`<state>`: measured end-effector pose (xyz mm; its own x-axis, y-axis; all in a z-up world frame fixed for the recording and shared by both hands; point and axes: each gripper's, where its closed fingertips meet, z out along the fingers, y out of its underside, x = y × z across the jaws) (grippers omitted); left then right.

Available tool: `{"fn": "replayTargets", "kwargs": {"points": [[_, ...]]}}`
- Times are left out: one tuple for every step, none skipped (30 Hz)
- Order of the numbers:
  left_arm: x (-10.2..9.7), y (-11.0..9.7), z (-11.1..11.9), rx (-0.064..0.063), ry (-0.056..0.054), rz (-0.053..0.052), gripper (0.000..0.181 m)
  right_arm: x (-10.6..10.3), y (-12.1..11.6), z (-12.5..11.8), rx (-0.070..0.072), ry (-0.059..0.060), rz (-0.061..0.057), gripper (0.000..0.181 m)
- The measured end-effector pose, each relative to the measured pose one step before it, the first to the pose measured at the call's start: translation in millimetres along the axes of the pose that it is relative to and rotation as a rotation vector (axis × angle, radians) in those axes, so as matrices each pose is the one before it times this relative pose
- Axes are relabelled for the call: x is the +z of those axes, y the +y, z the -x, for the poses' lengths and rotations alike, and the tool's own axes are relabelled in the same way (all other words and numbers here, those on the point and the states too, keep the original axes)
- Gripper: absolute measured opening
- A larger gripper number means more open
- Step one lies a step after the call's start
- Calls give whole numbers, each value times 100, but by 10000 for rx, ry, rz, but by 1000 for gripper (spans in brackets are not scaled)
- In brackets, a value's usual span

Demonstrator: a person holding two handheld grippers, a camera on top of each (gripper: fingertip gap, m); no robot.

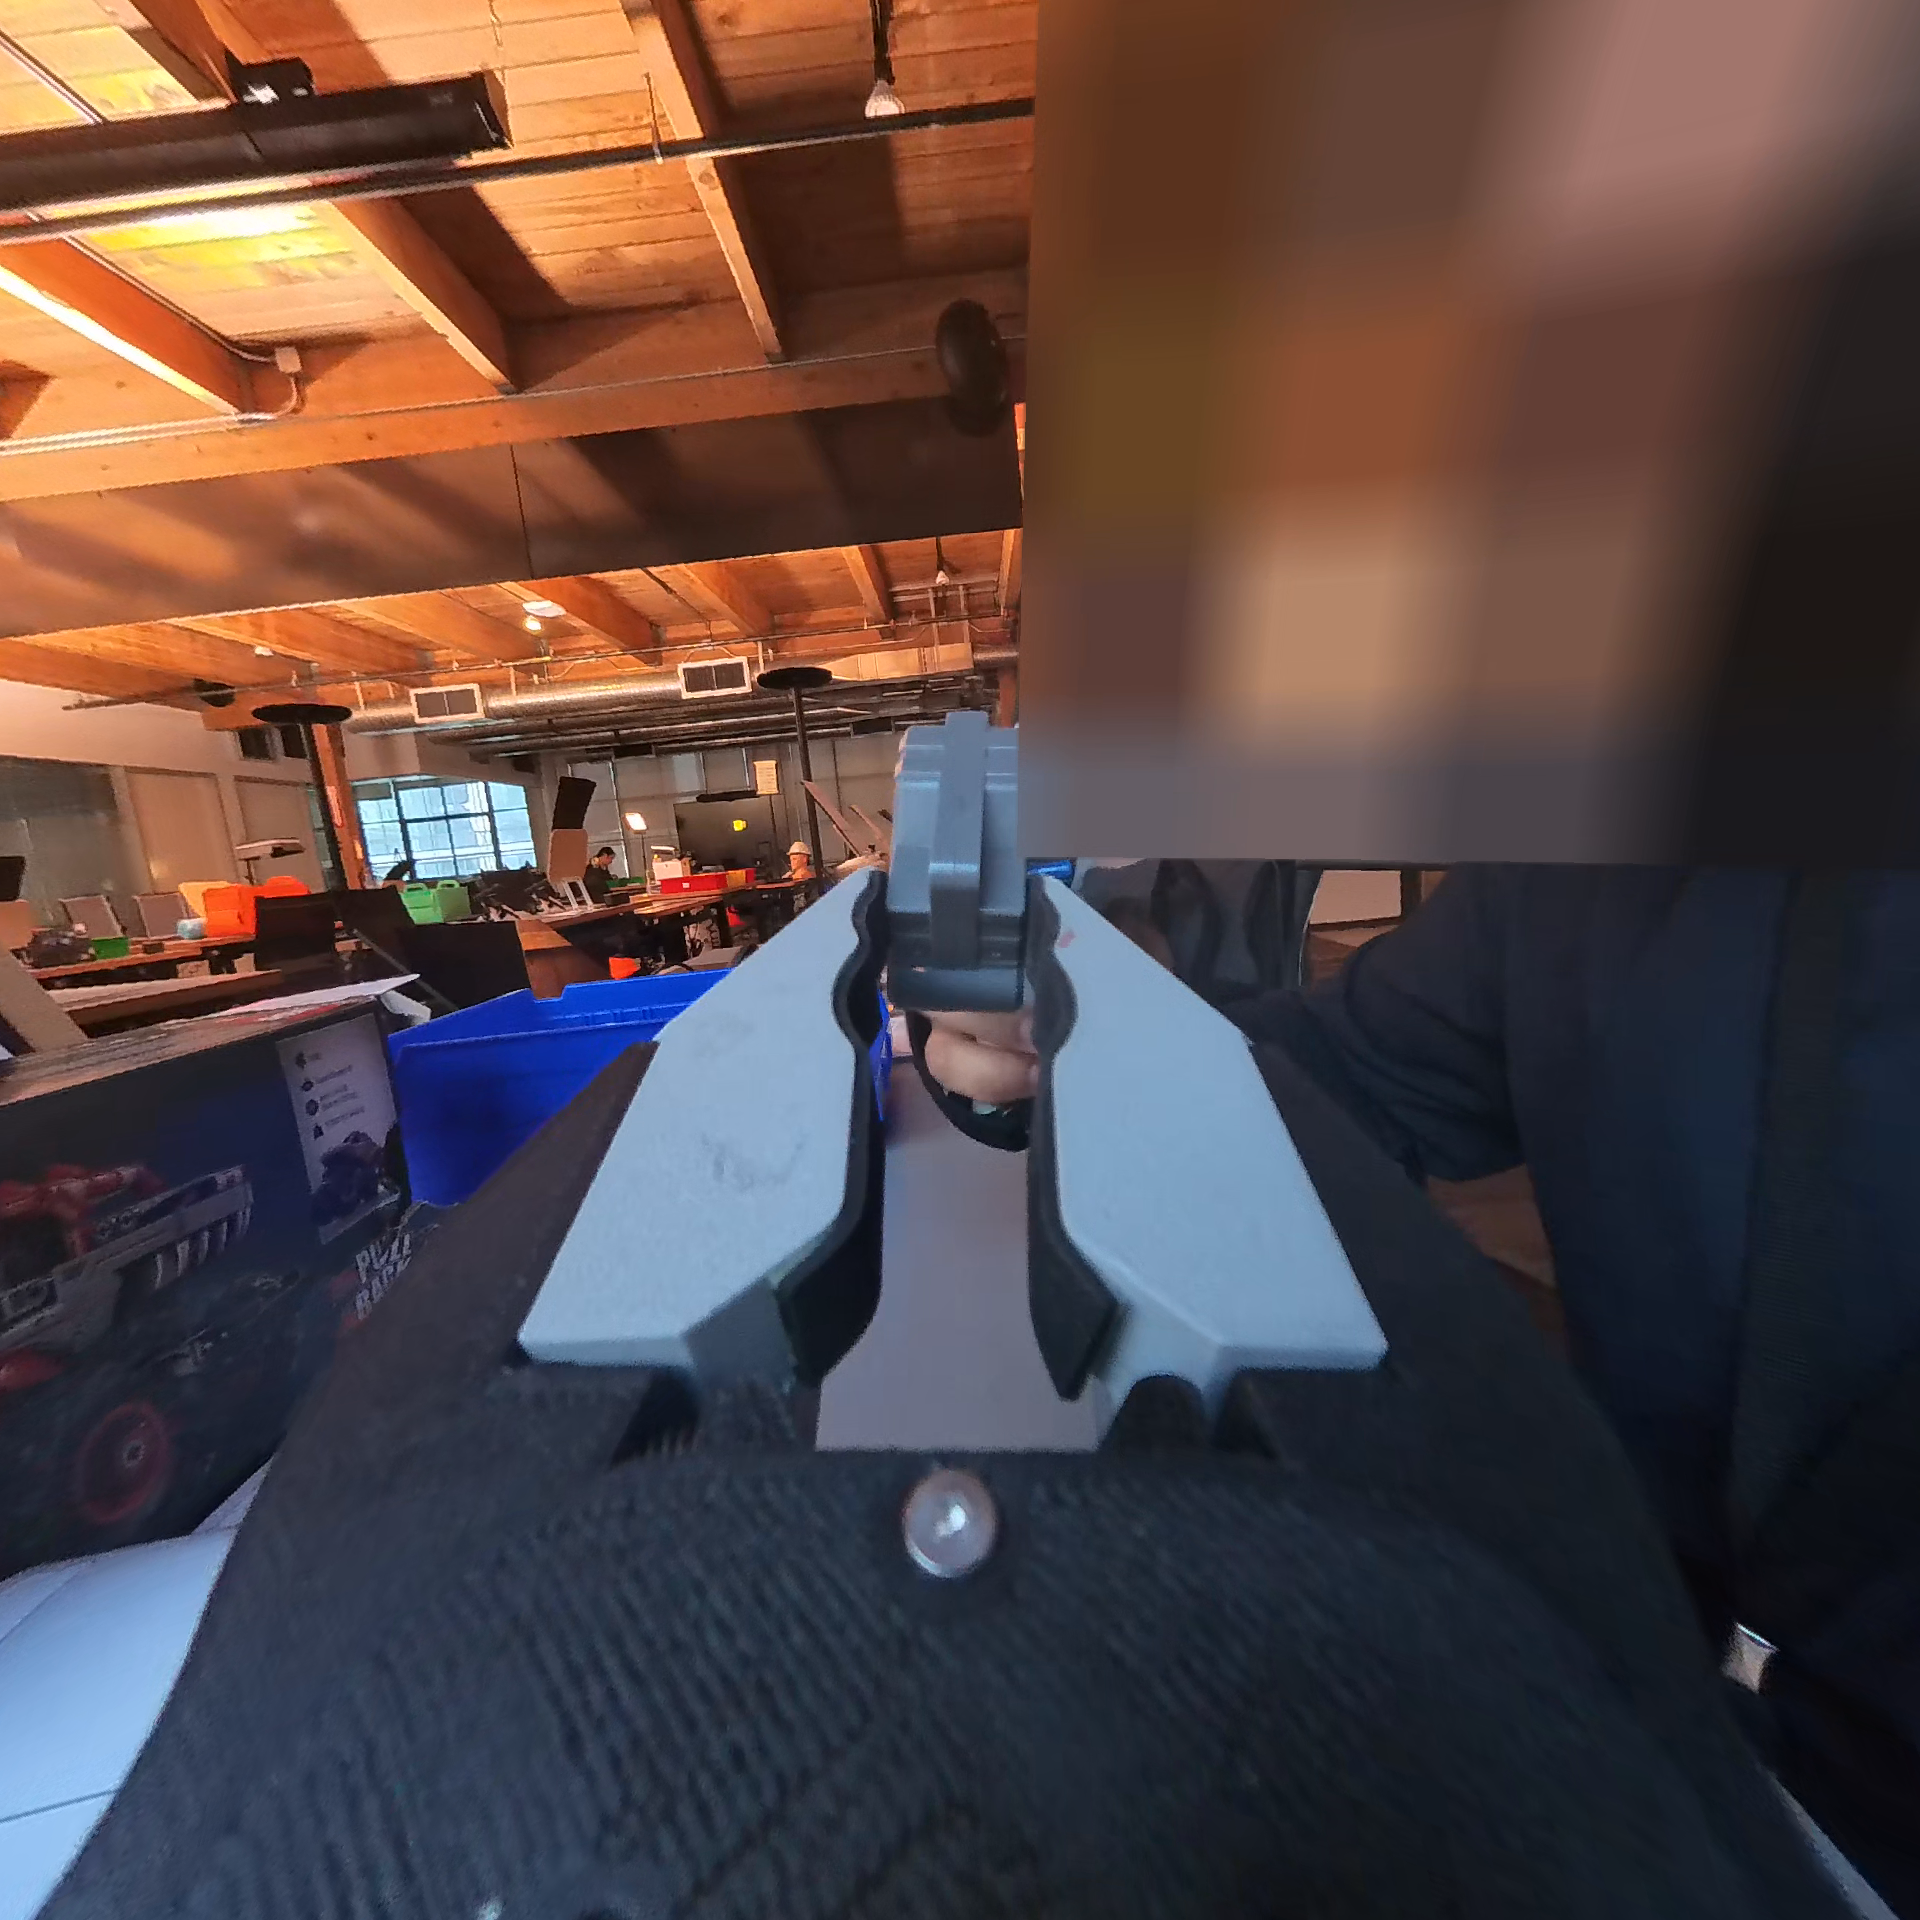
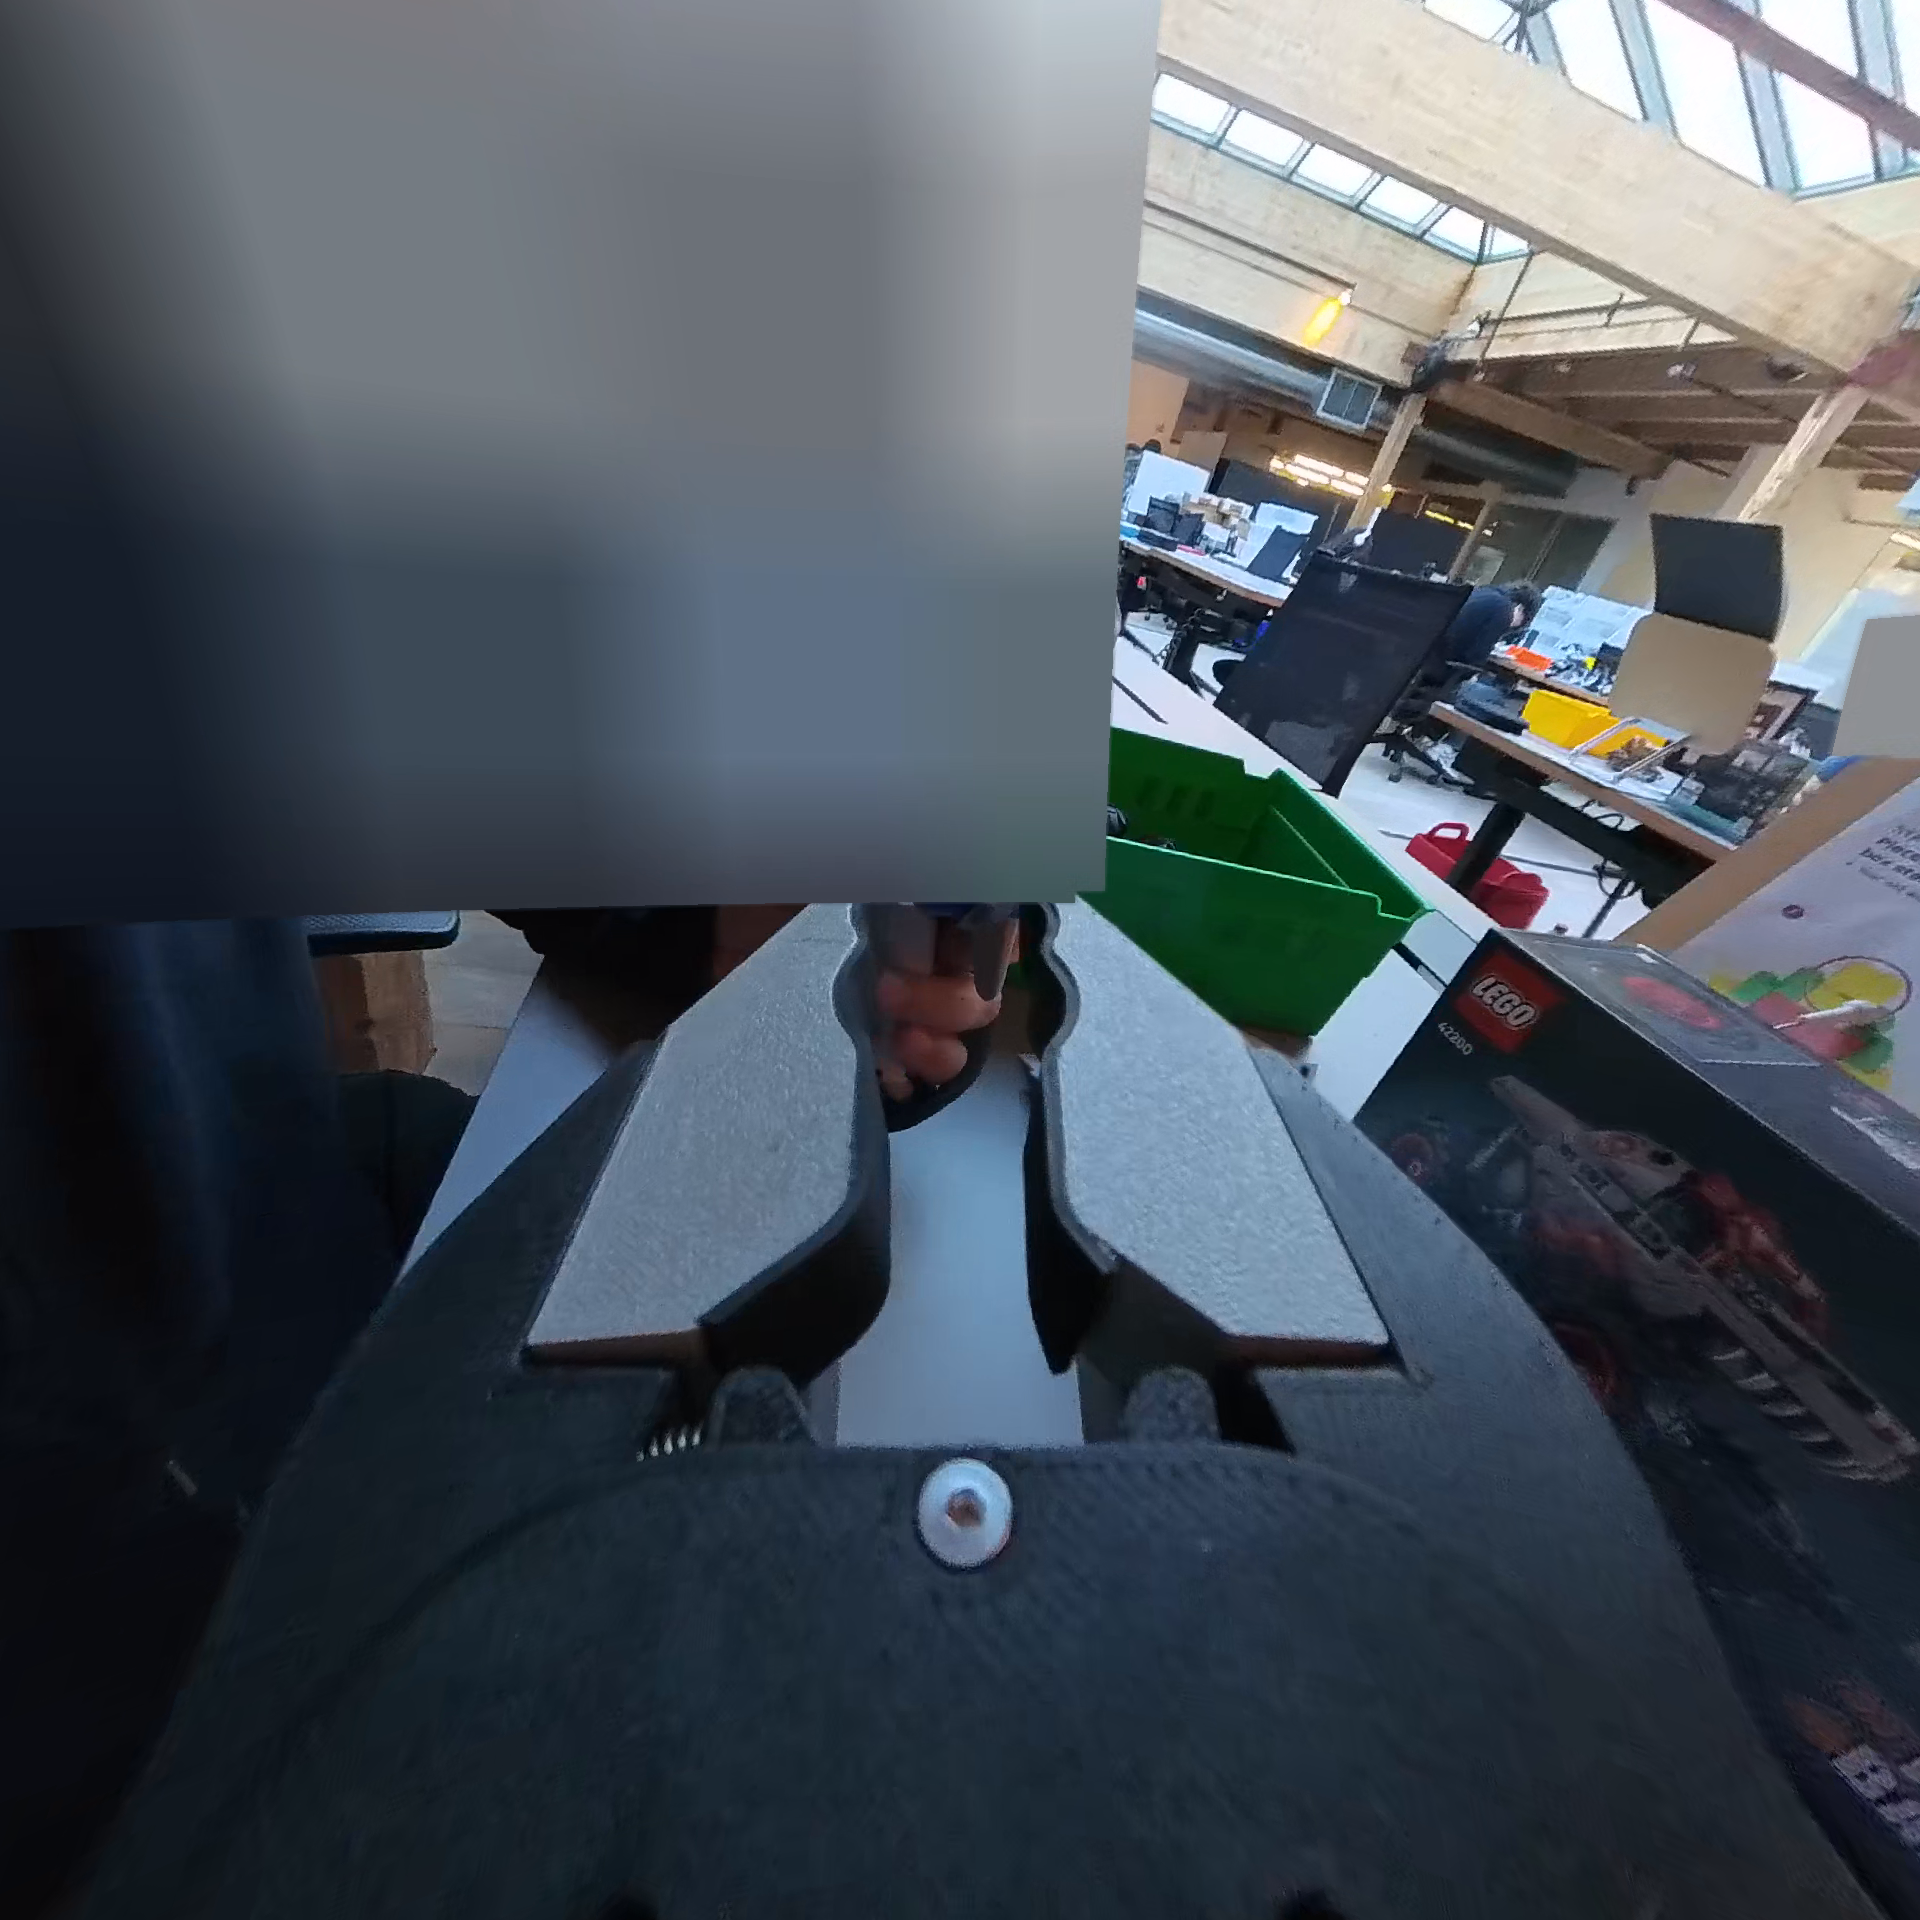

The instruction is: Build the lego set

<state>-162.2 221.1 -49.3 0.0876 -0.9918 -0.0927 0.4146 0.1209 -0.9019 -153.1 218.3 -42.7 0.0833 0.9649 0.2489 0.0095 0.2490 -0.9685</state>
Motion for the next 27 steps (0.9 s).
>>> {"fn": "replayTargets", "kwargs": {"points": [[7, 7, -6, -3, -7, -10, 24, 1, 7, 24, -18, 22, 61, 21], [16, -40, -33, 6, -2, -25, 23, 19, -23, 5, -17, 22, 37, 21], [12, -53, -23, -2, -4, -26, 23, 18, -35, 7, 17, -2, 3, 21], [-1, -4, 8, 4, -24, 12, 24, 20, -14, -4, 24, 2, 16, 21], [-3, 6, 0, -13, -5, 17, 24, 28, 14, -7, 1, 16, 42, 21], [-8, -49, -62, -29, 39, -27, 24, -14, -27, 11, 15, -18, 21, 21], [-3, -17, -40, -29, 7, -15, 24, -97, -112, 22, 74, -70, -8, 20], [11, -14, -77, 12, 12, 6, 24, -69, -153, 114, 136, -96, 4, 20], [57, 16, -466, -6, 277, 3, 23, 45, -257, -109, 105, 12, -13, 20], [224, 435, -23, 192, -179, 237, 24, -20, -210, -547, 31, 187, -75, 3], [68, 133, 116, 235, -194, 26, 24, -39, 65, -67, 2, -27, -28, 3], [33, -57, 124, -160, 18, 2, 24, 63, 40, -34, -123, 12, -12, 3], [4, -255, 68, -325, 125, -135, 23, 104, -88, 57, -85, -42, -141, 3], [28, 70, 371, -85, -153, 34, 23, 79, 57, -95, 4, 16, -61, 3], [-29, 138, 228, 252, -126, 76, 23, 41, 235, -236, -225, 246, 83, 3], [-51, 24, -19, 121, 40, 17, 24, 14, 61, 63, -365, 183, 25, 3], [-31, -80, -73, -75, 46, -61, 23, 24, -70, 121, -264, 65, -67, 3], [43, 40, -24, -5, -19, 2, 23, 43, 75, -41, -117, -8, -23, 4], [40, 50, -82, 170, 13, 50, 23, 84, 187, -77, -47, -40, 16, 4], [26, 7, -3, 167, -33, 49, 23, 41, 53, 77, -24, -64, -30, 4], [-47, 35, 218, 67, -141, 41, 23, -25, -125, 74, 39, -7, -100, 10], [-124, -52, 295, -16, -136, -21, 23, -116, -333, 141, 103, 3, -165, 29], [-160, -150, 306, -73, -113, -81, 24, -113, -268, 360, 91, -129, -72, 28], [-157, -183, 236, -124, -56, -101, 23, -69, -136, 163, 43, -59, -21, 29], [-116, -150, 177, -111, -41, -80, 23, 17, 68, -90, 0, 34, 8, 29], [-34, -48, 91, -18, -32, -22, 23, 7, 106, -115, -5, 14, 30, 28], [36, 38, -59, 44, 17, 35, 23, 3, 45, -103, 19, 28, 21, 27]]}}
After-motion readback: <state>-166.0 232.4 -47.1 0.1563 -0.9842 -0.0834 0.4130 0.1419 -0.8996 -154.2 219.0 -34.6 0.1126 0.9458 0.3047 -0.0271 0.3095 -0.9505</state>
